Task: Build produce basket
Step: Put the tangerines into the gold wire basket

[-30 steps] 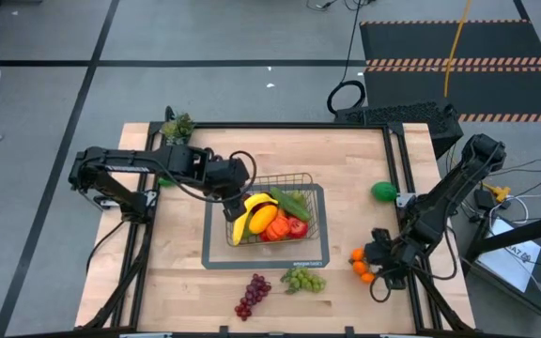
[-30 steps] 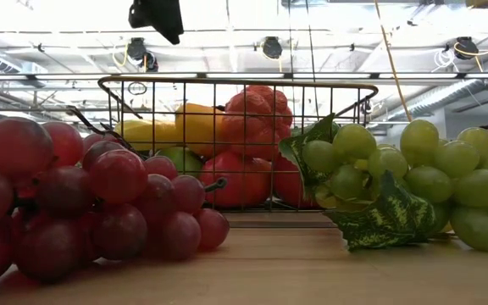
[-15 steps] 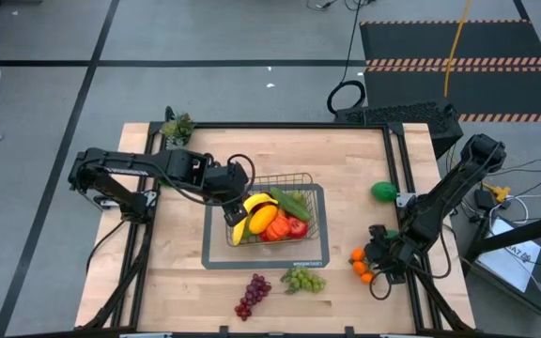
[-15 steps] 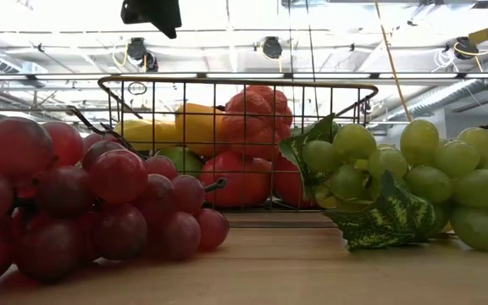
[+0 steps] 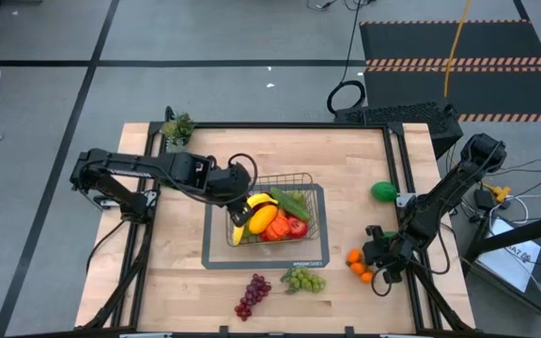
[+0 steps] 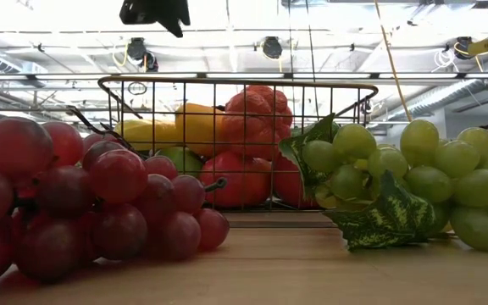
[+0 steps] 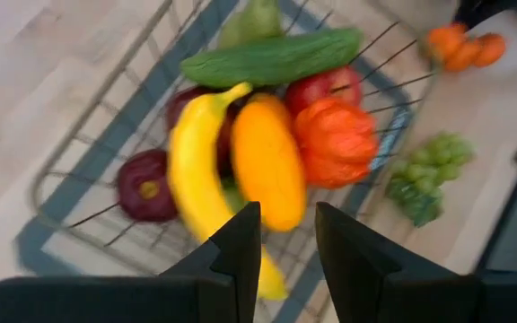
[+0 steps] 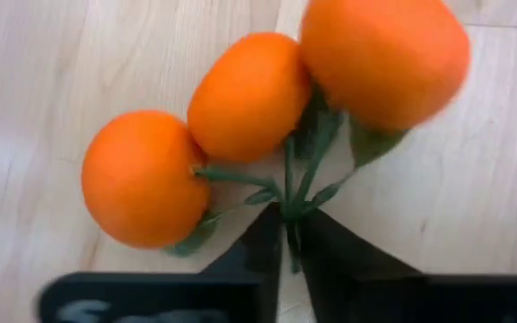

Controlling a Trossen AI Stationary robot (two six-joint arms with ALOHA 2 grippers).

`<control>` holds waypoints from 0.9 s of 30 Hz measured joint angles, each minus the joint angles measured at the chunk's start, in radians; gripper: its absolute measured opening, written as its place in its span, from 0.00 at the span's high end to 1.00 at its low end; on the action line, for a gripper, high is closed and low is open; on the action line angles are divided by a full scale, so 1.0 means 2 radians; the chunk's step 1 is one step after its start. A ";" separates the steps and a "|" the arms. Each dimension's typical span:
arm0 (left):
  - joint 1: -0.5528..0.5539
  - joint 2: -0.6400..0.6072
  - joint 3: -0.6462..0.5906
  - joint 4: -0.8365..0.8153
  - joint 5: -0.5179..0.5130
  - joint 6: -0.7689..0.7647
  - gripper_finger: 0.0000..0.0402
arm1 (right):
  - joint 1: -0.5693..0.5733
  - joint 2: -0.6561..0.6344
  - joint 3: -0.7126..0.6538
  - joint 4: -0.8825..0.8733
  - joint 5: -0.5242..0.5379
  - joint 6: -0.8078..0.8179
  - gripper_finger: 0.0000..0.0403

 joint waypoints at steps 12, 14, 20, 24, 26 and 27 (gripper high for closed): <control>-0.039 0.032 0.000 0.043 0.000 -0.029 0.73 | 0.000 -0.039 0.005 0.035 -0.061 0.107 0.99; -0.043 0.037 0.000 0.061 0.000 -0.028 0.73 | 0.000 -0.049 0.018 0.022 -0.068 0.124 0.99; -0.045 0.038 0.000 0.061 0.000 -0.028 0.73 | -0.001 -0.061 0.087 -0.081 -0.077 0.158 0.99; -0.045 0.031 0.000 0.057 0.000 -0.014 0.73 | -0.001 -0.071 0.143 -0.102 -0.074 0.157 0.99; -0.045 0.030 0.001 0.055 0.000 0.011 0.73 | -0.001 -0.071 0.170 -0.121 -0.073 0.156 0.99; -0.045 0.030 0.001 0.051 0.000 0.023 0.73 | -0.001 -0.072 0.184 -0.131 -0.072 0.157 0.99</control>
